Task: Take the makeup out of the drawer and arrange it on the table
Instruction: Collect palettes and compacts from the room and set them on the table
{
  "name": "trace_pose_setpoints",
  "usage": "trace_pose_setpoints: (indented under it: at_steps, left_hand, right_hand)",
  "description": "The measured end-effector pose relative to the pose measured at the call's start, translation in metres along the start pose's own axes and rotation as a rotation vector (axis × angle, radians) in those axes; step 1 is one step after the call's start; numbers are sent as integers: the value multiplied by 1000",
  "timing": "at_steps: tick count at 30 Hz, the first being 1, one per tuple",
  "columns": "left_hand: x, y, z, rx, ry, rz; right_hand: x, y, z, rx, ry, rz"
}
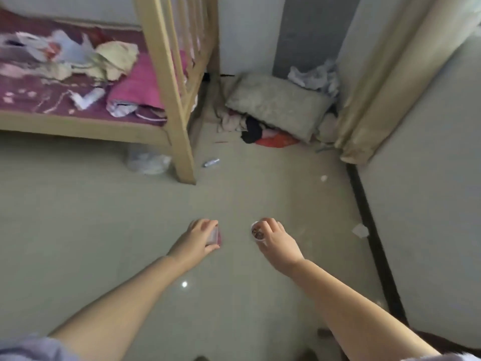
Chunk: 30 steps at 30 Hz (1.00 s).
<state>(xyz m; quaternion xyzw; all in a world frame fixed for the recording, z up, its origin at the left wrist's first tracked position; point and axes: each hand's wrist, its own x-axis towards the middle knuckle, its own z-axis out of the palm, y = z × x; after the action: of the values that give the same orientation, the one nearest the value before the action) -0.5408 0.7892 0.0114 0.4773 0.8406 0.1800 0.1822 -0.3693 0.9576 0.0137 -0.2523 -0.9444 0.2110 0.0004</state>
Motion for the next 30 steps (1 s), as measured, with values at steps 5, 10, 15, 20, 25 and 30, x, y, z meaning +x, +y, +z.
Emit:
trace_pose_setpoints:
  at_steps: [5,10,15,20,25,30]
  left_hand:
    - [-57,-136,-75,-24,140,-250]
    - [-102,-232,-127,-80,296,-450]
    - [-121,-317,-174,-126,432,-587]
    - [-135,-391,-236,-148,557,-778]
    - [-170,-448,-281,-163,675,-942]
    - [-223,-526,-313,-102,783,-1085]
  right_hand:
    - [98,-147,50,9,-104,-267]
    - [182,-259,87,-53,-208,-494]
    - [275,-351,121,-117,-257,-710]
    - [366,-461,145,-141,-316,-924]
    - [416,-585,175,-164,-379,-1147]
    - [433,-707,223,-157,-402,-1344]
